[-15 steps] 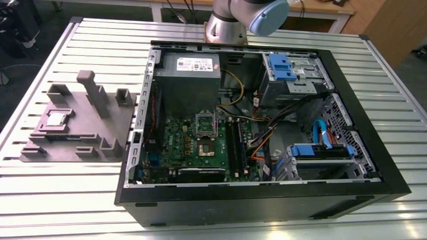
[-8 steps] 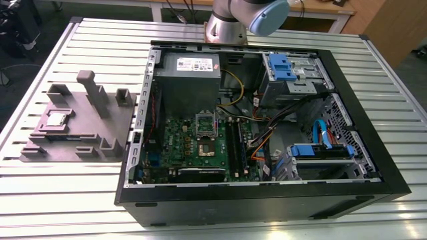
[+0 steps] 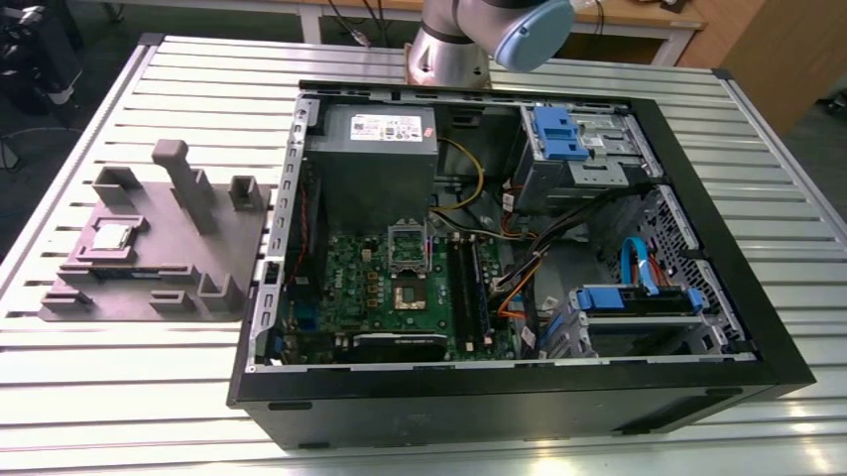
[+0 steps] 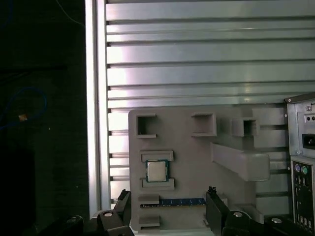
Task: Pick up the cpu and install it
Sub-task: 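Pick up the cpu and move it towards the insertion slot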
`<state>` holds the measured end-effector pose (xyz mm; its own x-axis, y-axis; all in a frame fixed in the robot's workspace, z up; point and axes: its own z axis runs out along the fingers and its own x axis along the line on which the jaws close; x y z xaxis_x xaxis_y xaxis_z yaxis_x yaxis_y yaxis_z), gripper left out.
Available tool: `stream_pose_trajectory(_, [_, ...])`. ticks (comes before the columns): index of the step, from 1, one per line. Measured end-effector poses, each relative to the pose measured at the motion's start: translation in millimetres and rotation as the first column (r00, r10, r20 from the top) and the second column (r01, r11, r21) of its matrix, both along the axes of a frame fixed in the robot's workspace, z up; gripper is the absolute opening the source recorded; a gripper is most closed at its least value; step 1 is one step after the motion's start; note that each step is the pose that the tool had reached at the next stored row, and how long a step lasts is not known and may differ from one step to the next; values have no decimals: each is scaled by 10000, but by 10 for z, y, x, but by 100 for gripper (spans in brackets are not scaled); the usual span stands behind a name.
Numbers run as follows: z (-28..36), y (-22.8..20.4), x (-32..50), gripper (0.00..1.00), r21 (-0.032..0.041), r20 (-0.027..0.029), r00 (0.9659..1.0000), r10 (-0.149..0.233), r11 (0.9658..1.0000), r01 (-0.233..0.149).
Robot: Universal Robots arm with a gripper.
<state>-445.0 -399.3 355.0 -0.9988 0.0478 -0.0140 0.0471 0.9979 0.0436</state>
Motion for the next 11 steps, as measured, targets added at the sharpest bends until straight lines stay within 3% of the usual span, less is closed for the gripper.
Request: stream_pose_trajectory(11, [-12,-5,0,71,0,1,10000,34,10000,-34])
